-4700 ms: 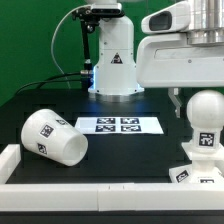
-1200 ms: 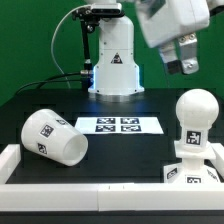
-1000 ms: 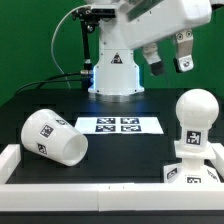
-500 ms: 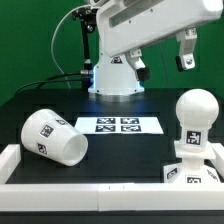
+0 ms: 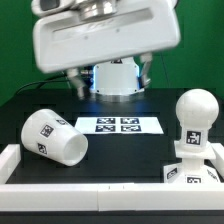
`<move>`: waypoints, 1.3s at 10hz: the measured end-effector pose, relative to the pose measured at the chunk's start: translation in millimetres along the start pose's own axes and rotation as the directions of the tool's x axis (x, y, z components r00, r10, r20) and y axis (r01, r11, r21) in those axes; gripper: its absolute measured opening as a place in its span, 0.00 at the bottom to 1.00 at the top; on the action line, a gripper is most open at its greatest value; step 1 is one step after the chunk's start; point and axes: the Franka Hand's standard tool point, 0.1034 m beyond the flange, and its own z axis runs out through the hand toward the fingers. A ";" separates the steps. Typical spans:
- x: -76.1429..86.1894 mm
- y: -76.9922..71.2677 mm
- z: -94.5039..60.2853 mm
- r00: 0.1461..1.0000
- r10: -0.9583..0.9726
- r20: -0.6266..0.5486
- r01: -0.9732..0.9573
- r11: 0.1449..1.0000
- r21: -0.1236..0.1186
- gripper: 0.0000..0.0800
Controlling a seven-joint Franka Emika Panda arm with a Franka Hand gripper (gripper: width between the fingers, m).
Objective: Assemble lamp
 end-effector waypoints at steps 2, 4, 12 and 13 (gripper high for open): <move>-2.7 0.8 7.3 0.998 -0.057 0.013 0.057 0.998 0.003 0.87; -0.2 -1.9 -4.5 0.989 -0.142 0.044 0.140 0.989 0.044 0.87; -41.1 55.1 60.8 0.928 -0.344 0.145 0.356 0.932 -0.071 0.87; -50.7 56.2 68.0 0.929 -0.341 0.144 0.353 0.933 -0.074 0.87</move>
Offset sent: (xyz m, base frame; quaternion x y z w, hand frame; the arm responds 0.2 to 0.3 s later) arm 0.0000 0.0000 0.0000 0.0000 0.0000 -0.1938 0.9810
